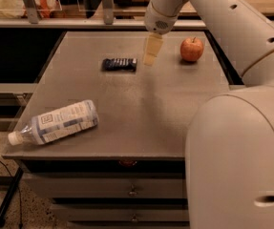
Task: Pick rxbar blueberry
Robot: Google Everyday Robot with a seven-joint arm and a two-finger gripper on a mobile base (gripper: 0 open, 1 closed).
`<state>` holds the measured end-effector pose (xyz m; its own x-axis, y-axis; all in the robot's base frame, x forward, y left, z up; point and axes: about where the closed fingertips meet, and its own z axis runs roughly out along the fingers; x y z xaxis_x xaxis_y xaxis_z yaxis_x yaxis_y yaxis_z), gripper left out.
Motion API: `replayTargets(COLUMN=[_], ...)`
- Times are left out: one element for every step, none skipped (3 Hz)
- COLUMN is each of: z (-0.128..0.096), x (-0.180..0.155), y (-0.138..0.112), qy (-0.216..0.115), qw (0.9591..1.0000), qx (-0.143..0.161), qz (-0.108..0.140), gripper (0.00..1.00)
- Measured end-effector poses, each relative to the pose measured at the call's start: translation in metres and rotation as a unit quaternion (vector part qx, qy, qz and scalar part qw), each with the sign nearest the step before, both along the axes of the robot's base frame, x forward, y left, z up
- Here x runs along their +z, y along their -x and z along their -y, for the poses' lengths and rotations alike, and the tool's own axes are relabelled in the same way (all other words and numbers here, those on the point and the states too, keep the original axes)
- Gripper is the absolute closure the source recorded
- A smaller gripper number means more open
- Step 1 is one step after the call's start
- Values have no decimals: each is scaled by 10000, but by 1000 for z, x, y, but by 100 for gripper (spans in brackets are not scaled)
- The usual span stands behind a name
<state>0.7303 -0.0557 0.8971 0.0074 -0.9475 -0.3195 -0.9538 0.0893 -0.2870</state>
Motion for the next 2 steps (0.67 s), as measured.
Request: replayTargets(z=[-5, -19], x=[-10, -15], y=[-13, -19], qy=[-362, -644], qw=[9991, 9975], qx=[-196, -189], qz=[-118, -234], gripper=[0, 0])
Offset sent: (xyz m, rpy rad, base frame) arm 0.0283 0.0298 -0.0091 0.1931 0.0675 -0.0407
